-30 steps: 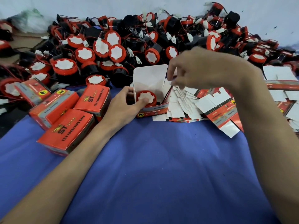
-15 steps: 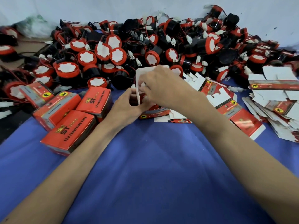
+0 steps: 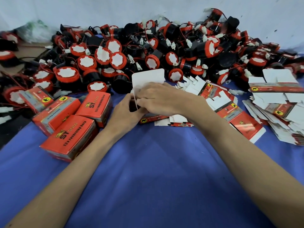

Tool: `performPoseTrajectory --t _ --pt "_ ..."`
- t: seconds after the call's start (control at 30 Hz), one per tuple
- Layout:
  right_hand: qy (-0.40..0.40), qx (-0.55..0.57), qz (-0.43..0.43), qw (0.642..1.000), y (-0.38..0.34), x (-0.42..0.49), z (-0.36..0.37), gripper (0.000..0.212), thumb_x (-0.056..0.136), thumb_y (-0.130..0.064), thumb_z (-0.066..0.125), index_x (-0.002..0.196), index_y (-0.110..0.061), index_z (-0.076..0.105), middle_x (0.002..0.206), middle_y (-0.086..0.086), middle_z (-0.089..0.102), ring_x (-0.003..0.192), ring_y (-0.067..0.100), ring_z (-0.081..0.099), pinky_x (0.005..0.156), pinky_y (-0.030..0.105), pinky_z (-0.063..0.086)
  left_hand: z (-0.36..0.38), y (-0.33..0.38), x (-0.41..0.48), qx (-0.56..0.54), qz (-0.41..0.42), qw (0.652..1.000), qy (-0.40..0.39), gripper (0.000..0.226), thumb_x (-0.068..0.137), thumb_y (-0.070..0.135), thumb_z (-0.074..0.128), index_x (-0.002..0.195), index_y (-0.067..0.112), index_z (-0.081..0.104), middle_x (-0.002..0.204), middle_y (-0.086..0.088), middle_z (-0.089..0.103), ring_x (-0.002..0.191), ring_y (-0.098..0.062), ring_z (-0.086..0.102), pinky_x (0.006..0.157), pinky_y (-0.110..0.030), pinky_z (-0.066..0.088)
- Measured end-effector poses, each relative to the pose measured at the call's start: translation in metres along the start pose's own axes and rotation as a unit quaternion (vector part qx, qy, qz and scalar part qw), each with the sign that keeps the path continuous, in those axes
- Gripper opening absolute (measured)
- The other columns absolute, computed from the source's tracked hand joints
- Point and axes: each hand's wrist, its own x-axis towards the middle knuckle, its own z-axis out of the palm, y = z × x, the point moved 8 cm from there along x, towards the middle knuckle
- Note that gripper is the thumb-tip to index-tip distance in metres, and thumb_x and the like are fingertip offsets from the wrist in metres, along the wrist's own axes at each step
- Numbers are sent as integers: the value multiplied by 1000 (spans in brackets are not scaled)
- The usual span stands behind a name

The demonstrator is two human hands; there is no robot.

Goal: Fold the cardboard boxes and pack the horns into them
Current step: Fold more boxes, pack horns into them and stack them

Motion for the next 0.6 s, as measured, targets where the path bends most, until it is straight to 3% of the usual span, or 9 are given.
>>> performPoseTrajectory --t 0.17,0.27,0.37,0.43,0.5,0.6 --pt "-21 36 -1 999 2 3 1 39 99 -24 36 62 -32 39 93 -3 52 106 23 49 99 48 38 1 0 0 4 9 1000 -3 26 88 22 66 112 19 56 99 13 62 86 10 55 70 -1 40" --pt "-14 61 15 998 8 6 1 43 98 -27 44 56 -34 45 84 -7 56 101 21 53 94 48 43 1 3 0 -34 20 999 -28 25 85 12 68 106 17 57 96 10 63 81 11 57 70 -4 42" --pt "-4 61 18 998 11 6 4 33 96 -28 48 65 -29 58 94 -1 64 103 21 54 89 48 47 3 3 -2 -151 5 986 -70 26 80 9 66 101 19 57 93 9 66 89 -2 62 78 -11 48" --pt "20 57 14 998 10 5 1 20 94 -31 53 85 -25 70 98 -2 62 104 22 54 85 47 49 1 1 -1 -240 -14 969 -60 25 83 3 54 101 19 58 90 12 69 87 -1 65 74 -13 50" --pt "40 59 -3 997 9 2 -2 19 92 -34 58 95 -21 72 95 -3 58 101 23 55 84 45 49 0 1 -1 -262 -20 964 -45 27 90 0 45 103 20 58 93 12 68 86 3 66 72 -12 50" --pt "18 81 -22 996 8 -3 -2 23 90 -33 58 74 -18 65 89 2 65 89 22 56 82 41 47 2 3 -2 -264 -13 963 -48 18 97 11 45 108 17 57 102 7 66 89 3 66 73 -11 49"
